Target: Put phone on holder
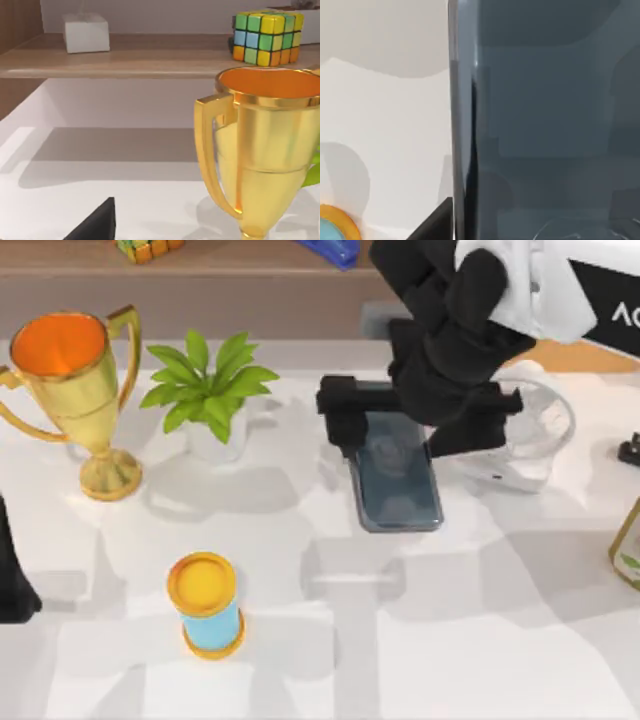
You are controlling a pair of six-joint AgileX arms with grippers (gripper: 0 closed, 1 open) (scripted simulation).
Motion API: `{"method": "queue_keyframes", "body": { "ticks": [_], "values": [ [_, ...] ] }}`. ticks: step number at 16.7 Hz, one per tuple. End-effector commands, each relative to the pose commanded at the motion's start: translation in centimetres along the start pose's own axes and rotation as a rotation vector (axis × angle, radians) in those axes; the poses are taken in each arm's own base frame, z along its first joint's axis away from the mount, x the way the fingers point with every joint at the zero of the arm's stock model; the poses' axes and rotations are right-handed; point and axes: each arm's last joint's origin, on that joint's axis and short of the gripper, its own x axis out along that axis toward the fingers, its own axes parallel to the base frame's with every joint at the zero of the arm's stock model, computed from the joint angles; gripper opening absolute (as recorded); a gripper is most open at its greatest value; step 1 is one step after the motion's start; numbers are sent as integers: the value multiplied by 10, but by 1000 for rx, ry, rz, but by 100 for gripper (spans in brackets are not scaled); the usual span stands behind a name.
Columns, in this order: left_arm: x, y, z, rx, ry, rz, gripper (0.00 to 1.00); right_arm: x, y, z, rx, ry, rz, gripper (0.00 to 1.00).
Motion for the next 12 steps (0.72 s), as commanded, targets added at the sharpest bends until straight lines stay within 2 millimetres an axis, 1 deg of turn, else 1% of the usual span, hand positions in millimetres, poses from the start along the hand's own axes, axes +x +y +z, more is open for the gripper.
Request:
{"method": "queue_keyframes", "body": {
  "ticks": [2, 3, 5, 7, 9, 10, 12],
  "values": [
    [0, 0, 0, 0, 0, 0, 100, -36, -21, 16, -61, -71, 84, 0],
    [0, 0, 0, 0, 0, 0, 100, -54, -35, 24, -94, -110, 119, 0],
    [0, 0, 0, 0, 0, 0, 100, -88, -71, 36, -159, -191, 170, 0],
    [0, 0, 0, 0, 0, 0, 100, -120, -114, 42, -224, -276, 197, 0],
    [0, 0, 0, 0, 0, 0, 100, -148, -163, 41, -287, -362, 199, 0],
    [0, 0, 0, 0, 0, 0, 100, -162, -189, 38, -316, -404, 192, 0],
    [0, 0, 0, 0, 0, 0, 100, -186, -240, 25, -372, -484, 164, 0]
  ]
}}
